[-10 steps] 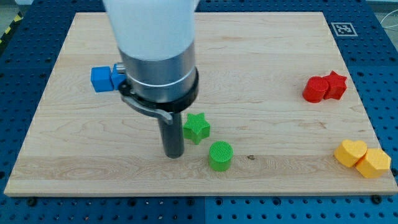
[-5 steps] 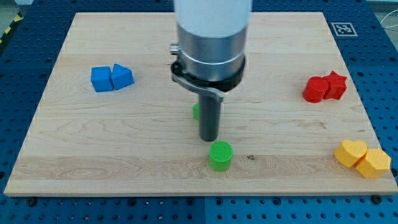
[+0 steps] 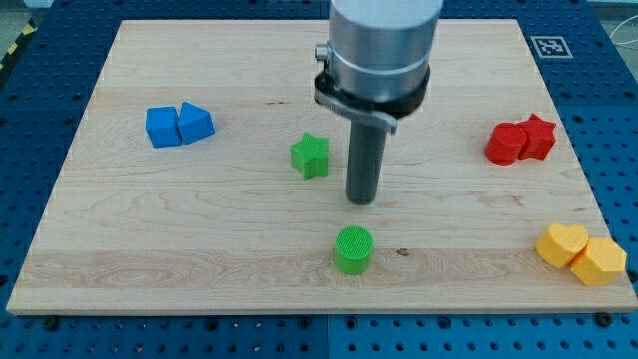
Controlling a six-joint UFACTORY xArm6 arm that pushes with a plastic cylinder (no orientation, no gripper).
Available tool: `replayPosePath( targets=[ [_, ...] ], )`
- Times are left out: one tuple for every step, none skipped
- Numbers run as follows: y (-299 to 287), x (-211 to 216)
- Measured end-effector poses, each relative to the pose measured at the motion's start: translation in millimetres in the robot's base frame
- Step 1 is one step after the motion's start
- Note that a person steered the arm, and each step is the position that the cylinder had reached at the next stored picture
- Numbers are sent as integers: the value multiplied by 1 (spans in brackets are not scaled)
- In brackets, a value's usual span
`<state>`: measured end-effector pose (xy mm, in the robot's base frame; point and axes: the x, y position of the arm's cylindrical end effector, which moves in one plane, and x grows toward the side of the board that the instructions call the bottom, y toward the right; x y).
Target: Push the green star towards the top center
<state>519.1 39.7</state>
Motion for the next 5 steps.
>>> replayPosePath(
  targets=[
    [-25,12],
    [-54,-11],
    [-58,-50],
    [-55,-92],
    [-55,-140]
  ],
)
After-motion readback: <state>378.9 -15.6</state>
